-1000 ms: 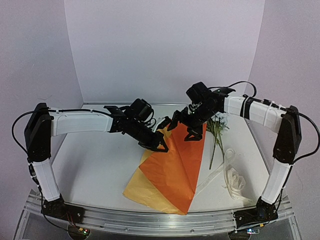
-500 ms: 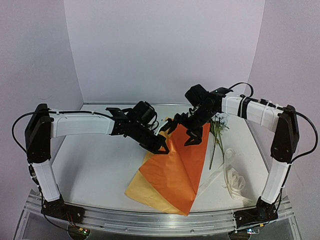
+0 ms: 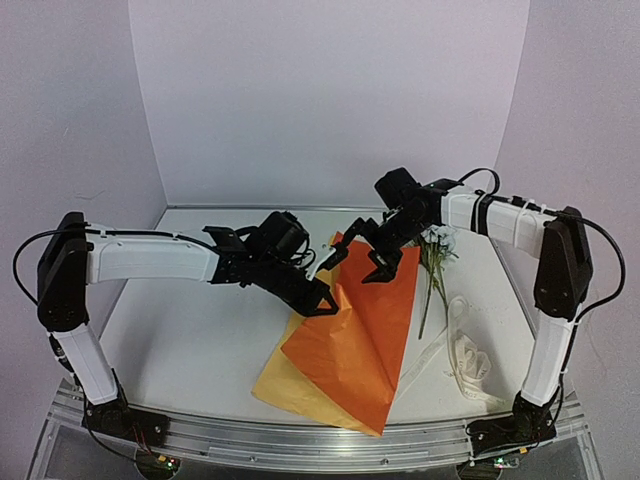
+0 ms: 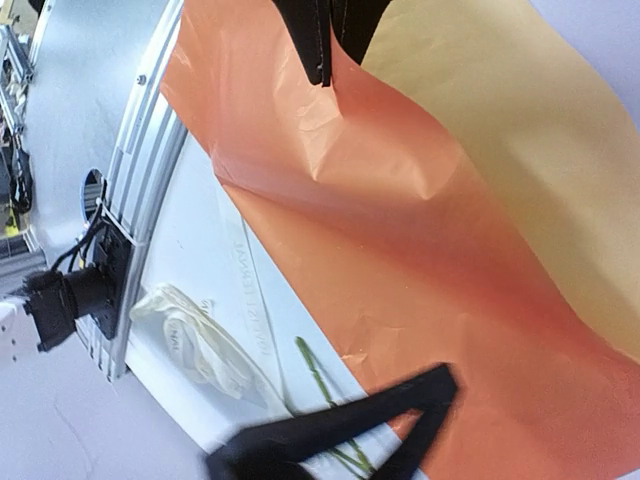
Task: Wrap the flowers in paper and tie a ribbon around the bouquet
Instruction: Pass from the left arm to the right
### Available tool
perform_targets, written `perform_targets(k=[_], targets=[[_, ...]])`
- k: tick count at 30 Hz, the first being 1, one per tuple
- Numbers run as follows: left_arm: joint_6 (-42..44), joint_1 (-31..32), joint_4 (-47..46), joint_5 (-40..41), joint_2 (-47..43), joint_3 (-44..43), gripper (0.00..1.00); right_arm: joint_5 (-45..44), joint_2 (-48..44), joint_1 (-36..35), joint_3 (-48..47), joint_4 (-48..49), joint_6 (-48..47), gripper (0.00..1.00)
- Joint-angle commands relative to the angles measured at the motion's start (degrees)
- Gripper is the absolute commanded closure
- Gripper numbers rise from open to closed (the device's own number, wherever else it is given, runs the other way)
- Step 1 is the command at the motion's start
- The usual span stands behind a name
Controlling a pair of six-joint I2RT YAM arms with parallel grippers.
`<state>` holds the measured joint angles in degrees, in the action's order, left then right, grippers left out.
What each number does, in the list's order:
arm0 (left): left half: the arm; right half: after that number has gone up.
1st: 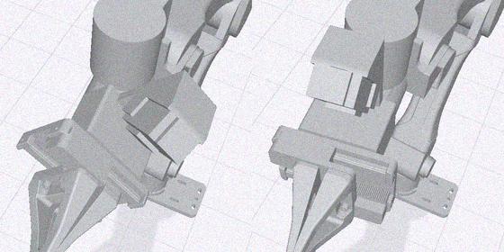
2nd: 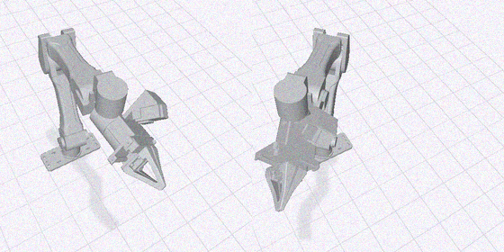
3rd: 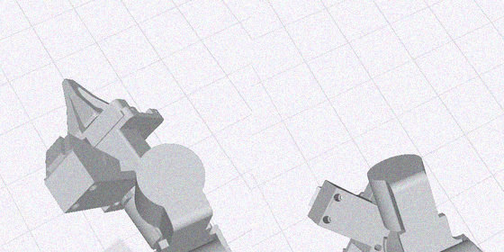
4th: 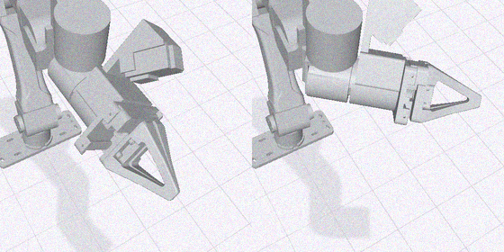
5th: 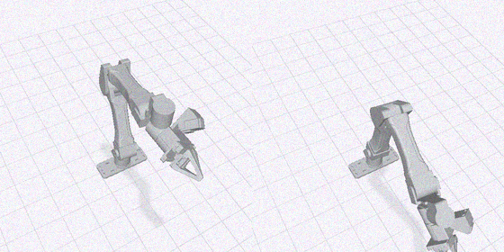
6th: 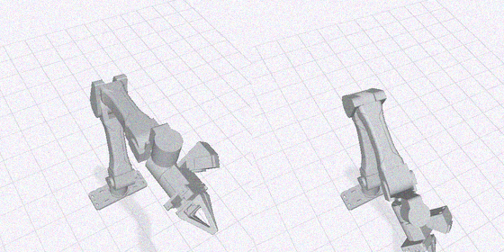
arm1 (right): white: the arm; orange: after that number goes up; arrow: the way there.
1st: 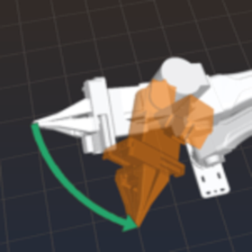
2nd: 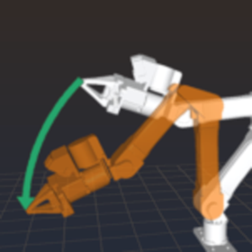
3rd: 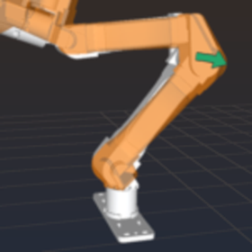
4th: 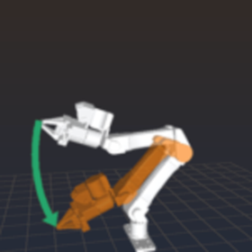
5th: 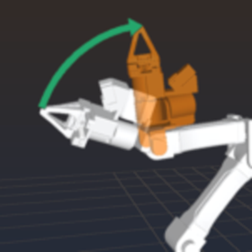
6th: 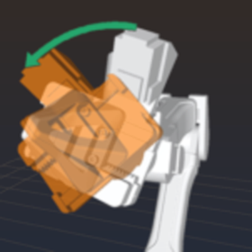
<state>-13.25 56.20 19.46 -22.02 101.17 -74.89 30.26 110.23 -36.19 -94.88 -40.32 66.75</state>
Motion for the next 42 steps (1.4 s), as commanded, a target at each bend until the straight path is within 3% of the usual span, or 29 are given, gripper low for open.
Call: perform_targets(k=[1,8,15,21,29,37,40,42], targets=[[3.2,1.2,-2.0,0.1,-2.1,0.5,1.00,1.1,1.4,0.0,-3.5,3.5,2.3,0.11],[4.1,1.3,-1.9,2.8,-2.3,0.1,1.00,4.8,0.0,0.0,-0.4,2.7,-0.1,0.13],[4.8,1.3,-0.9,2.9,-1.6,-0.5,1.00,10.2,-1.6,0.0,-0.1,-5.2,-7.6,0.15],[5.1,1.3,-0.6,3.1,-1.2,-1.4,1.00,13.3,-1.3,-0.4,-1.1,-9.5,-10.7,0.24],[5.8,1.3,-0.2,3.5,-1.0,-1.7,1.00,15.0,-0.4,-1.1,-1.5,-12.6,-12.6,0.44],[5.0,1.3,-0.8,3.7,-1.3,-0.9,0.99,14.6,-0.3,-1.1,-1.8,-13.1,-13.1,0.80],[4.0,1.3,-1.4,3.8,-1.8,-0.3,0.94,14.4,-0.3,-1.1,-2.0,-13.5,-13.8,0.98],[3.0,1.3,-1.8,3.8,-2.5,0.2,0.87,14.1,-0.7,-1.1,-1.7,-13.7,-14.5,1.00]])
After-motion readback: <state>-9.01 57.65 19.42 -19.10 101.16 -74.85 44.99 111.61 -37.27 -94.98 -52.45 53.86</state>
